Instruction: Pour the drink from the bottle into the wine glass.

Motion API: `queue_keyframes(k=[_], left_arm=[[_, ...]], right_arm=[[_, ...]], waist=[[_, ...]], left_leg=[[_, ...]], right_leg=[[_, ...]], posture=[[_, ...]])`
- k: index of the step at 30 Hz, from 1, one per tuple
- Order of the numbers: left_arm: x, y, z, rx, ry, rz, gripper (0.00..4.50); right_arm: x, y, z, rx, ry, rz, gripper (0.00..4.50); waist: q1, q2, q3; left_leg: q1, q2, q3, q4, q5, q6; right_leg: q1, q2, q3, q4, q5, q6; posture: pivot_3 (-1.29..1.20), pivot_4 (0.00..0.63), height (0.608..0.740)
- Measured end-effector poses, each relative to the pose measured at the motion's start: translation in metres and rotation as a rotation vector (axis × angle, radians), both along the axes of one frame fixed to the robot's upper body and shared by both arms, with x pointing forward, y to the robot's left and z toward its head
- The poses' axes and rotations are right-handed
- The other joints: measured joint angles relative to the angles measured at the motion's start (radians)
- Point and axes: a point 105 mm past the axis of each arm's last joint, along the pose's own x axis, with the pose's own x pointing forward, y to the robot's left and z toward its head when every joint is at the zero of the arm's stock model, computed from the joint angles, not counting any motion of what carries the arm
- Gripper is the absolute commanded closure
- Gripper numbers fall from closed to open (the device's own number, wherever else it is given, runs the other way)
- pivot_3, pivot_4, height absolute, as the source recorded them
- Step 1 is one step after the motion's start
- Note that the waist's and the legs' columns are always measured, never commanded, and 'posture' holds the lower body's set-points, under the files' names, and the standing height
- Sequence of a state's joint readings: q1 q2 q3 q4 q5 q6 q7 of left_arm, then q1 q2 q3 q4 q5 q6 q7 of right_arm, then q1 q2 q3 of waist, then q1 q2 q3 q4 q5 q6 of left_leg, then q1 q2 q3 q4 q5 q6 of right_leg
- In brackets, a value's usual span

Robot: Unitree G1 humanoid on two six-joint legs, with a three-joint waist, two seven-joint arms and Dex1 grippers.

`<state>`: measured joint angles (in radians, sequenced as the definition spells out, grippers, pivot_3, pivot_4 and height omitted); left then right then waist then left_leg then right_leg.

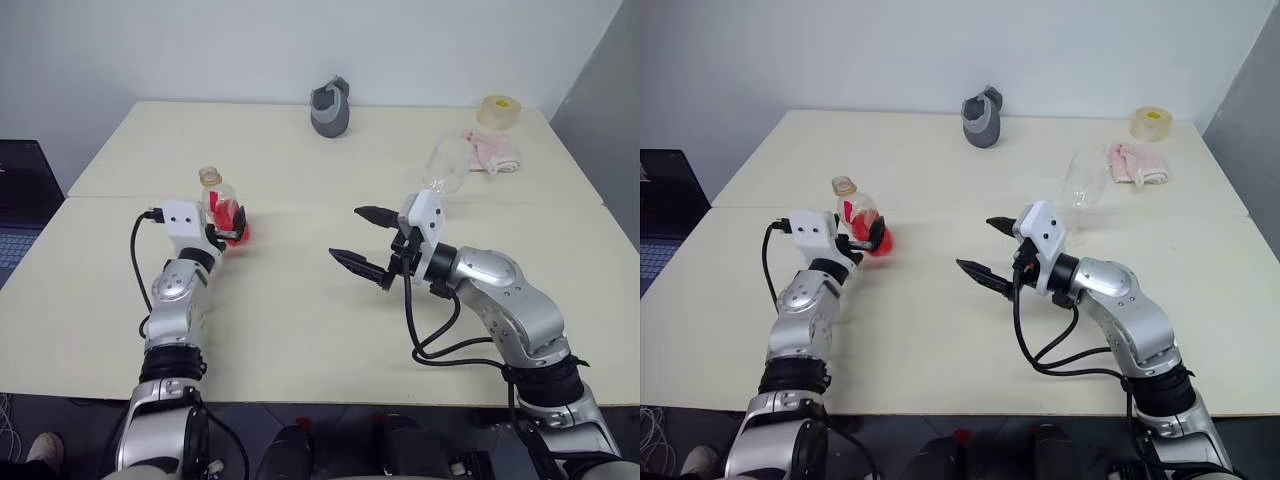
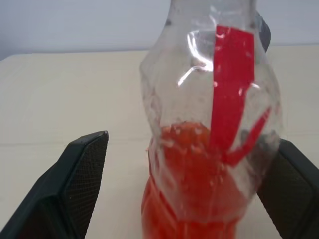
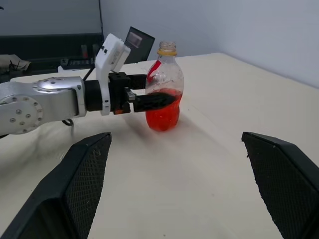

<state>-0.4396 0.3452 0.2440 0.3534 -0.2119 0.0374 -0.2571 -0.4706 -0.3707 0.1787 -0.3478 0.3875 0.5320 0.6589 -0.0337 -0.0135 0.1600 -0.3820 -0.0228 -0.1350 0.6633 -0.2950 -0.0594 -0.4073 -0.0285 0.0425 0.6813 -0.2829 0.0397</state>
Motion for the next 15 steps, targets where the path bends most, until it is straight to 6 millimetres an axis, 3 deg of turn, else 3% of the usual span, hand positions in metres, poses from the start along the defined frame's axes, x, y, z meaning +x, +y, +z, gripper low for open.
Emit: queue_keyframes(k=[8, 15], left_arm=[[-0.031, -0.008, 0.000, -0.021, 0.051, -0.038, 0.02], [-0.085, -0.033, -0.009, 0.017, 0.202, -0.260, 0.02]], right_arm=[[-0.003, -0.001, -0.006, 0.009, 0.016, -0.013, 0.00], [-0.001, -0.019, -0.026, -0.016, 0.056, -0.140, 0.00]], waist=[[0.001, 0.000, 0.000], [0.003, 0.000, 0.000]], left_leg=[[0.000, 0.000, 0.000, 0.000, 0.000, 0.000], [0.001, 0.001, 0.000, -0.001, -0.001, 0.002]], right_leg=[[0.000, -0.001, 0.000, 0.000, 0.000, 0.000], [0.001, -0.001, 0.000, 0.000, 0.000, 0.000]], posture=[[0.00, 0.150, 0.740], [0.00, 0.150, 0.740]])
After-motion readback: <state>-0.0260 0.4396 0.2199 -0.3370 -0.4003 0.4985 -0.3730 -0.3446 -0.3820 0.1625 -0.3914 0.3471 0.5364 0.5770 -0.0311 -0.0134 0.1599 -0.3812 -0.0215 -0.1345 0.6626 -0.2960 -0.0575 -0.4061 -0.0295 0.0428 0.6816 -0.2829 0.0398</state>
